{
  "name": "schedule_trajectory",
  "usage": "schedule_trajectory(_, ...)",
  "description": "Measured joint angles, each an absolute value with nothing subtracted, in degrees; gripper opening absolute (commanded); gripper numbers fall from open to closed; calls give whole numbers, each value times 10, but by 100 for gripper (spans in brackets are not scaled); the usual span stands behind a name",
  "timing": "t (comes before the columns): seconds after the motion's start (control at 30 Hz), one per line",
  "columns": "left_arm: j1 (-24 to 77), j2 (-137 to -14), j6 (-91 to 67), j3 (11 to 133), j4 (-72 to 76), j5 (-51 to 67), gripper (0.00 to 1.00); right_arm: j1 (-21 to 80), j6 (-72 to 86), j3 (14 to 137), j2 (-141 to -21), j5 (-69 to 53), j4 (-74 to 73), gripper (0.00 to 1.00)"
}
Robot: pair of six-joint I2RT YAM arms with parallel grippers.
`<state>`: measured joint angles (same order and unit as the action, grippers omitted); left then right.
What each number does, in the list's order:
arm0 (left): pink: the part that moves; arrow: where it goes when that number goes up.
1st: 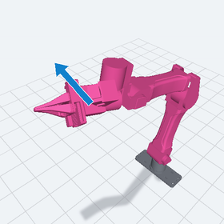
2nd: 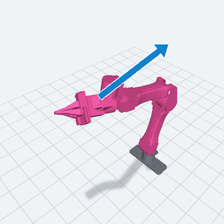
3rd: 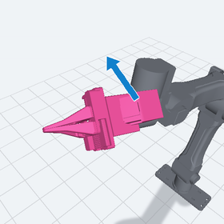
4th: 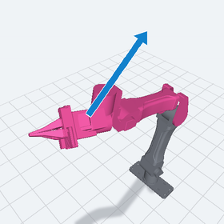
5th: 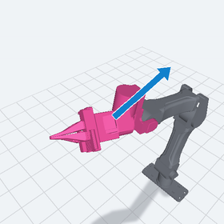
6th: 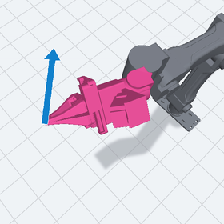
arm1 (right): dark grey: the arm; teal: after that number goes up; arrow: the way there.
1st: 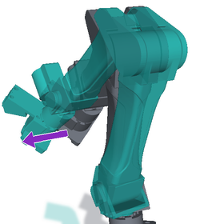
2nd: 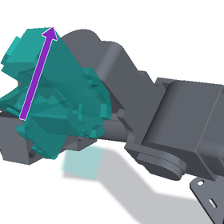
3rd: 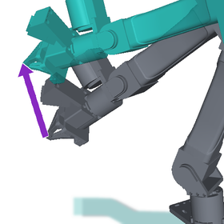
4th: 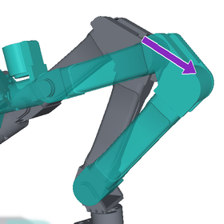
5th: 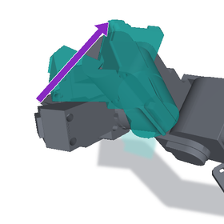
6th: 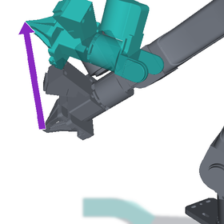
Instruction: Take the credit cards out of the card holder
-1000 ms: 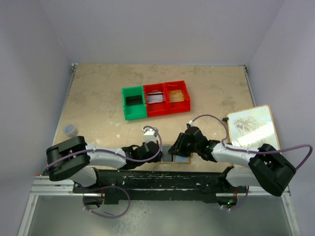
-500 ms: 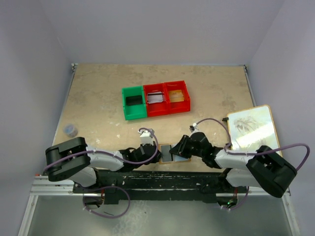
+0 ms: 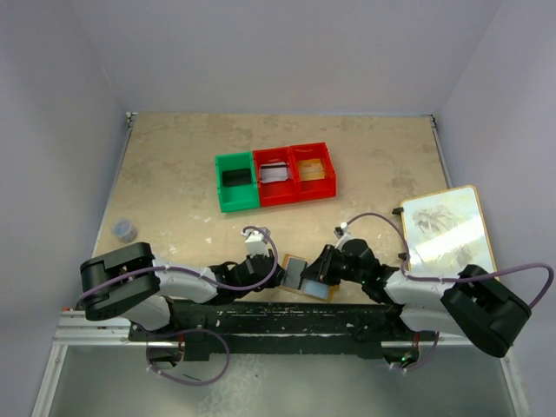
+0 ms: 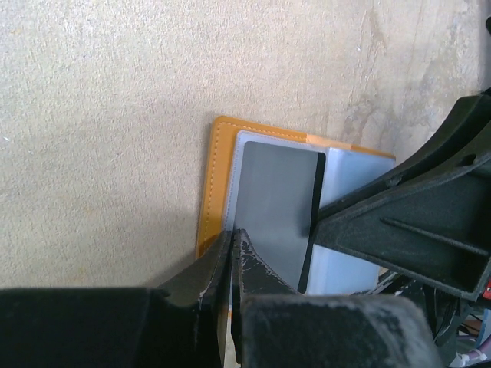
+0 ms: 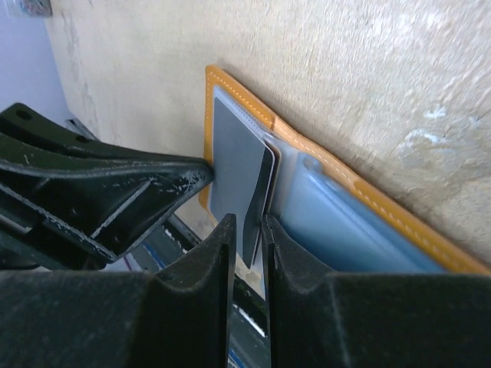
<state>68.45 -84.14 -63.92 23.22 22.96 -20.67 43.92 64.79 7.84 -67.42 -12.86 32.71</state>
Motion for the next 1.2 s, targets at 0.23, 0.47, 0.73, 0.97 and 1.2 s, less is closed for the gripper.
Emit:
schedule_trajectory(0.23, 684, -842, -639, 232, 231, -209, 0, 442, 708, 71, -690, -123, 331, 22)
schedule_trajectory(0.47, 684, -842, -639, 232, 231, -214, 0, 447, 745, 123, -697, -94, 234, 25)
schedule_trajectory(0.73, 684, -843, -639, 232, 234, -212, 0, 458, 755, 157, -688, -48, 157, 28)
schedule_trajectory(0.97, 684, -843, -639, 229, 235, -219, 0, 453, 744, 144, -724, -62, 239, 22)
schedule_trajectory(1.2, 684, -842, -639, 227, 236, -227, 0, 447, 735, 95, -738, -72, 363, 14)
